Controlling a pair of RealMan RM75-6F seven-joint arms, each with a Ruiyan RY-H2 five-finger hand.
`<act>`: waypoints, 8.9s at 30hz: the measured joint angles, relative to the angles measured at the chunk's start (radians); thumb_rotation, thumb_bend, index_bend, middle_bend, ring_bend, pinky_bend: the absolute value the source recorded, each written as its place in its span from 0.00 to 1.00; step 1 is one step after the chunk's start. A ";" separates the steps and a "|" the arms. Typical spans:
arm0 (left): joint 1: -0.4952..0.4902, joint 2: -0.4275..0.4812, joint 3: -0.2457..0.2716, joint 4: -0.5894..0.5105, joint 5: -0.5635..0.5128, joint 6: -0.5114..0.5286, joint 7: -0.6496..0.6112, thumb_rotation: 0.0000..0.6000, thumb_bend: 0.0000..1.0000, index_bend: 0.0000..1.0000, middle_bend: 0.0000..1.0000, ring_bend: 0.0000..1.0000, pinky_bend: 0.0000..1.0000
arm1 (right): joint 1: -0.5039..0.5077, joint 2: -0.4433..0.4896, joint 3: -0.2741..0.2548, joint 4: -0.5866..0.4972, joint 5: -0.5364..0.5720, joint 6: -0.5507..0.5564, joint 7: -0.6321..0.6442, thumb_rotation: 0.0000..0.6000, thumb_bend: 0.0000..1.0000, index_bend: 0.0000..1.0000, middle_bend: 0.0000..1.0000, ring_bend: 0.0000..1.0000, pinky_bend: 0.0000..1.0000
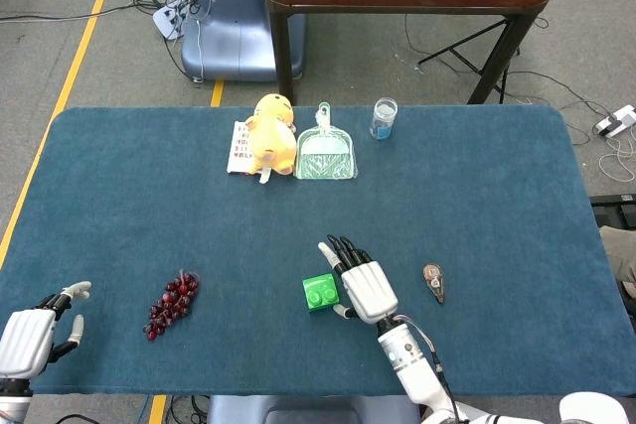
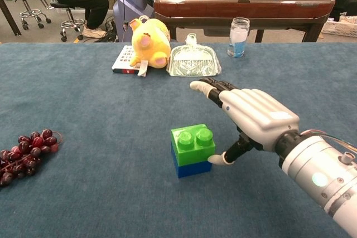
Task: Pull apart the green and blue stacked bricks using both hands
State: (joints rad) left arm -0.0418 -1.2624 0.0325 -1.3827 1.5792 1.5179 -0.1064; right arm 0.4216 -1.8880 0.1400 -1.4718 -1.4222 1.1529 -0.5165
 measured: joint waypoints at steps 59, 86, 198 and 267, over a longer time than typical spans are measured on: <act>-0.004 -0.007 0.021 -0.038 0.030 -0.006 0.007 1.00 0.56 0.31 0.35 0.41 0.65 | 0.246 0.116 0.031 -0.250 0.498 -0.073 -0.249 1.00 0.25 0.57 0.11 0.00 0.19; -0.193 0.143 -0.121 -0.483 -0.038 -0.177 0.041 1.00 0.24 0.35 0.82 0.81 0.99 | 0.180 0.420 0.128 -0.550 0.443 0.084 -0.065 1.00 0.25 0.61 0.14 0.00 0.19; -0.549 -0.381 -0.328 -0.665 -0.681 -0.230 0.198 1.00 0.34 0.81 1.00 1.00 1.00 | 0.344 0.255 0.193 -0.717 0.507 0.239 0.010 1.00 0.23 0.62 0.15 0.00 0.19; -0.099 0.046 0.034 -0.201 -0.221 0.137 0.211 1.00 0.07 0.14 0.36 0.26 0.53 | -0.185 0.729 -0.171 -0.315 0.074 0.319 0.520 1.00 0.00 0.17 0.13 0.00 0.15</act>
State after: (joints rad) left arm -0.1407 -1.2165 0.0664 -1.5833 1.3577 1.6552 0.1046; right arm 0.2361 -1.1592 -0.0312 -1.7869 -1.3482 1.4715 0.0034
